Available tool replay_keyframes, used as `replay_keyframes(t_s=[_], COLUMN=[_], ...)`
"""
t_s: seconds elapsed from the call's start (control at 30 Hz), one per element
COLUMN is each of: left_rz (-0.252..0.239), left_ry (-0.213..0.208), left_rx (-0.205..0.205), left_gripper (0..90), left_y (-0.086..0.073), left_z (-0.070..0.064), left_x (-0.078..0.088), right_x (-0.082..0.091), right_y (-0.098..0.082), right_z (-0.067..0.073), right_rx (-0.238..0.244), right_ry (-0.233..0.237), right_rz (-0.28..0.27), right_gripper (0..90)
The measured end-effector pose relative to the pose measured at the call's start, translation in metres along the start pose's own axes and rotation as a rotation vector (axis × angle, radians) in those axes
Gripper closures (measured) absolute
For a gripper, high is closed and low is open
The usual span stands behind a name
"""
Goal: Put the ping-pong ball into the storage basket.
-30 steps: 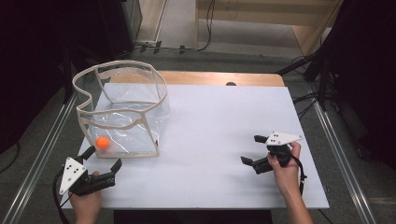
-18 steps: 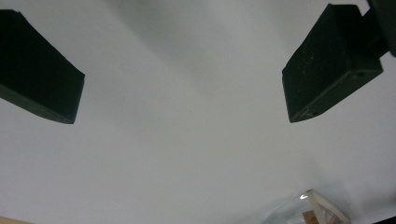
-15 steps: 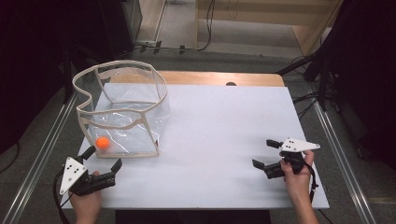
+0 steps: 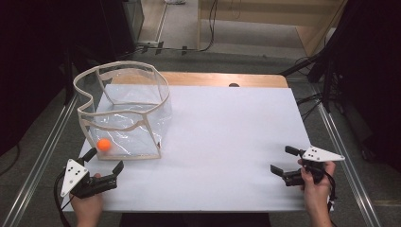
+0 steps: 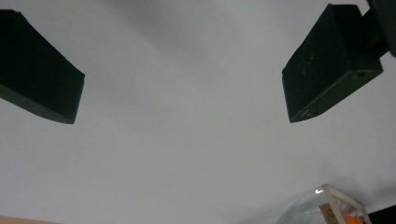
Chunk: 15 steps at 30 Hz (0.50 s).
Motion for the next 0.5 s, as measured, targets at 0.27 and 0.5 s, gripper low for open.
replay_keyframes(t_s=[0.27, 0.5], left_rz=[-0.006, -0.009], left_ry=[-0.005, -0.01], left_rx=[0.009, 0.014], left_gripper=[0.1, 0.1], left_y=[0.001, 0.001], left_z=[0.001, 0.002], left_x=[0.0, 0.001], right_x=[0.01, 0.014], right_y=[-0.008, -0.004], right_z=[-0.005, -0.009], right_rx=[-0.011, -0.045], right_ry=[-0.046, -0.068], right_rz=[-0.066, -0.138], right_gripper=[0.0, 0.0])
Point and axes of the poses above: each handheld gripper's, and its own axes: x roughly backward along the jaws, y roughly out of its top, z roughly to its left, the point moved 8 cm from there along -x, roughly forward along the jaws, and after that the axes turned 2 degrees about -x, right-handed, at the moved point
